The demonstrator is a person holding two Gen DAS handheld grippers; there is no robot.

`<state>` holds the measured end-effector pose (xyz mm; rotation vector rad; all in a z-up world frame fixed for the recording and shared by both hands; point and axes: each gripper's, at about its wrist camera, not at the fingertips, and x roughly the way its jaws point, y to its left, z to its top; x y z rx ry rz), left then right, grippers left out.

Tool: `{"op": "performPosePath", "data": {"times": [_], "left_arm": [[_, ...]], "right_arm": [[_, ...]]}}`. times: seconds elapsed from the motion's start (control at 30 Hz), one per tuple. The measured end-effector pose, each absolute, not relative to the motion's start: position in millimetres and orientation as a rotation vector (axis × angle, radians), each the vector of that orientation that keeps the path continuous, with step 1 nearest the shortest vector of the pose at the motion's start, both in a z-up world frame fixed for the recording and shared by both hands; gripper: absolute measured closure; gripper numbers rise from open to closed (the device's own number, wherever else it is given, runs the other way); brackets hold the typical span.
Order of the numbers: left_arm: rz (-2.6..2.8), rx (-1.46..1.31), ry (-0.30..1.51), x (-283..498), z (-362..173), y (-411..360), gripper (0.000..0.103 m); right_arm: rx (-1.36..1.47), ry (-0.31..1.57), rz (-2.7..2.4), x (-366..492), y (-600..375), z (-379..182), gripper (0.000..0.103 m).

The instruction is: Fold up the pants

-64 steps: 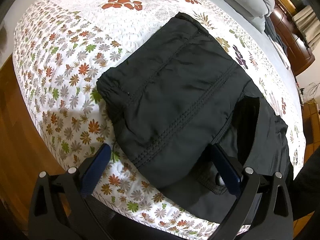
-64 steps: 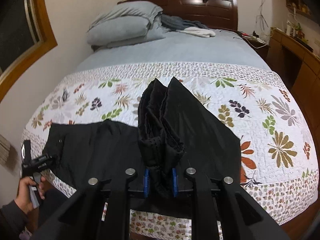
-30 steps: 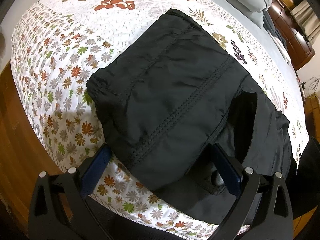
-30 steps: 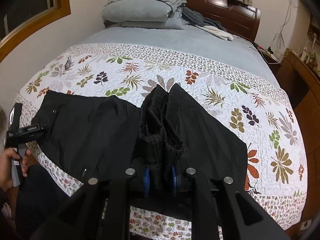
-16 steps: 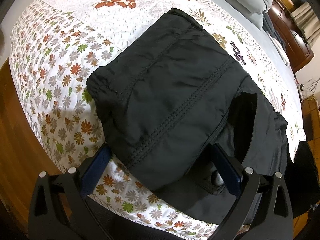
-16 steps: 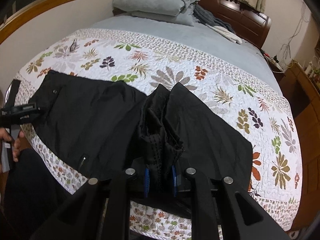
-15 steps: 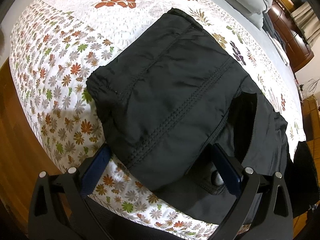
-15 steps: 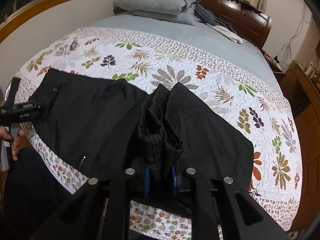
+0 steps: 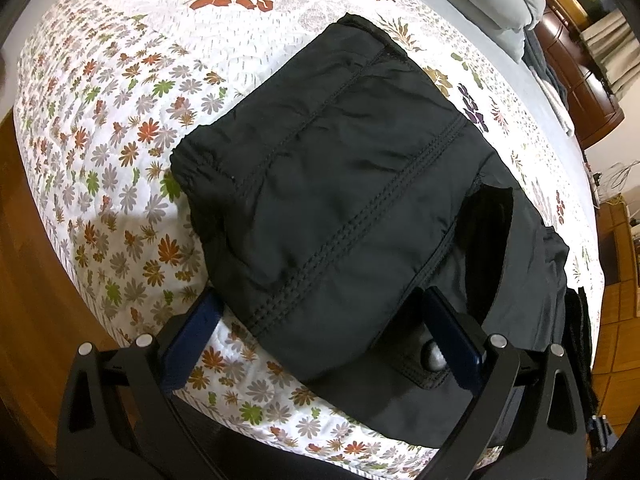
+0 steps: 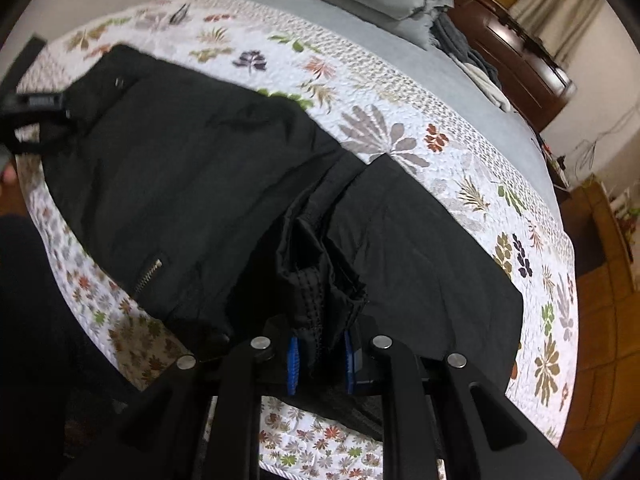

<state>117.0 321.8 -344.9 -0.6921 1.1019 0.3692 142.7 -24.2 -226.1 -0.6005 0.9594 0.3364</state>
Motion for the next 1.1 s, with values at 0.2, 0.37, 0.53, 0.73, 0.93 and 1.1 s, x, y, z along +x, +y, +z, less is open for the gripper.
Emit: {"op": "performPosePath", "data": {"times": [0.2, 0.37, 0.53, 0.73, 0.93, 1.1], "left_arm": [[0.359, -0.706, 1.102, 115.3, -346.6, 325.3, 0.004], [0.355, -0.712, 1.102, 114.2, -347.6, 327.5, 0.004], [0.354, -0.715, 1.108, 115.0, -348.3, 327.9, 0.004], [0.351, -0.713, 1.112, 117.3, -348.5, 328.2, 0.004], [0.347, -0.716, 1.111, 117.4, -349.0, 329.2, 0.004], [0.348, -0.714, 1.112, 117.8, -348.9, 328.2, 0.004]], "right_arm": [[-0.683, 0.963, 0.332, 139.3, -9.5, -250.7, 0.086], [-0.708, 0.975, 0.343, 138.4, -7.2, -262.6, 0.079], [-0.700, 0.983, 0.387, 136.5, -8.5, -262.0, 0.066], [-0.623, 1.018, 0.478, 130.5, -15.2, -229.6, 0.060], [-0.594, 0.953, 0.486, 128.7, -21.6, -188.9, 0.055], [-0.565, 0.948, 0.424, 147.5, -35.4, -186.4, 0.053]]}}
